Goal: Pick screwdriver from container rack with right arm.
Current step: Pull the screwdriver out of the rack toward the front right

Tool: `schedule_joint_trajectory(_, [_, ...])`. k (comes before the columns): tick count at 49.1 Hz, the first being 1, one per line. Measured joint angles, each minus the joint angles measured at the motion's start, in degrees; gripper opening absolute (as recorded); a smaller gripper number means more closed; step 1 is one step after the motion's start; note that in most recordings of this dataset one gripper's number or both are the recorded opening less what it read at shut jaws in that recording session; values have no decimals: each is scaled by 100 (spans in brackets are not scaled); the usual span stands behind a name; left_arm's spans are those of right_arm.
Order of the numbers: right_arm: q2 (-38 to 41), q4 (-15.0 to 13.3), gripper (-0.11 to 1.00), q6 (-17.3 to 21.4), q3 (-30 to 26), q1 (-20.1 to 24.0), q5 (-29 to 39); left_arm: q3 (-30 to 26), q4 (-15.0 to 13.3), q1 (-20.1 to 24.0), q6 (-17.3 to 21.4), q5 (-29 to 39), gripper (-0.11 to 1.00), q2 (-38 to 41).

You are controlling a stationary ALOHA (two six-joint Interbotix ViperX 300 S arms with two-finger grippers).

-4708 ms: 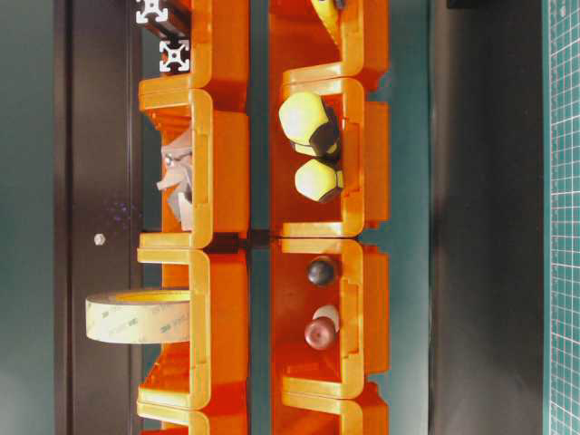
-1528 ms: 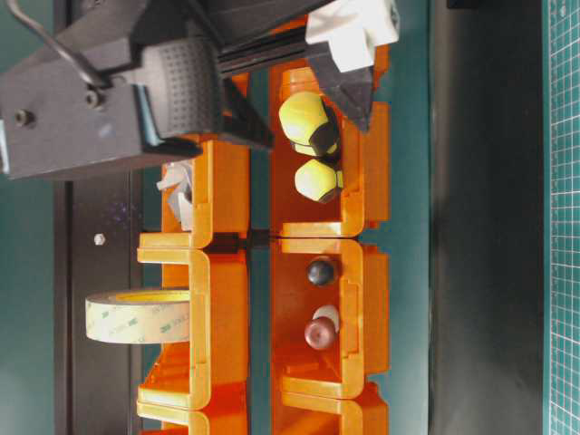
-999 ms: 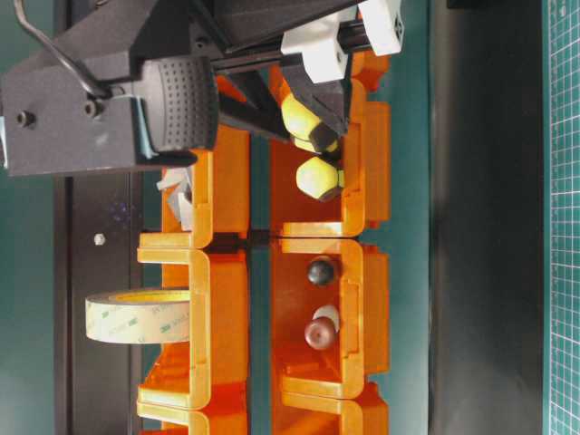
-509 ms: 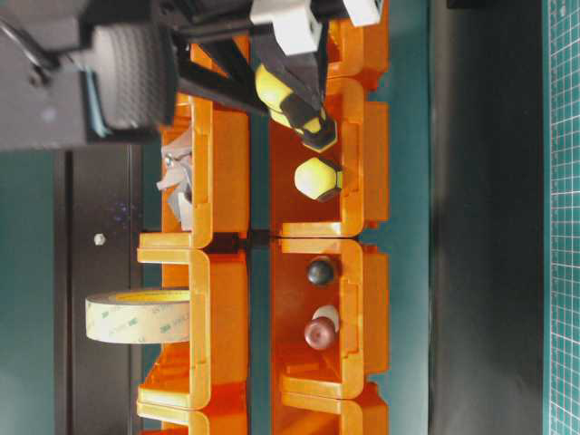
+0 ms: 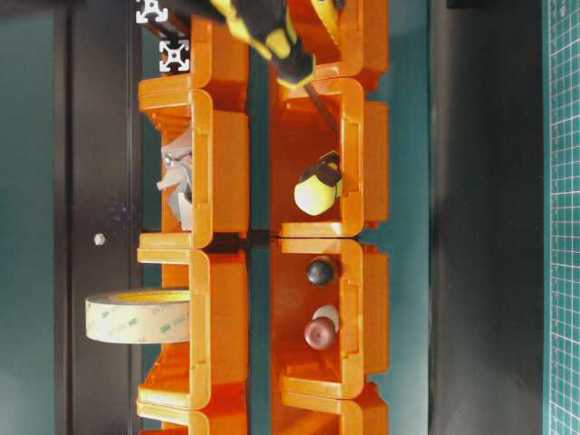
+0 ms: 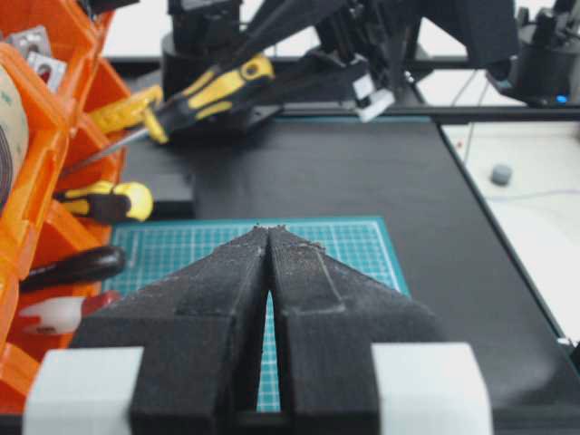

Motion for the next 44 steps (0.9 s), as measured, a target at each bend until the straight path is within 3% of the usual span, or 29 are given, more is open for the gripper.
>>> schedule_joint_trajectory(16, [0, 185, 36, -53, -299, 580, 756, 0, 0, 0, 0, 0, 0, 0])
schedule_joint_trajectory(29, [9, 229, 36, -448, -896, 1354, 1775, 0, 0, 0, 0, 0, 0, -35])
schedule_joint_trajectory(44, [334, 229, 36, -475, -1406, 1969, 1696, 0, 0, 0, 0, 0, 0, -246])
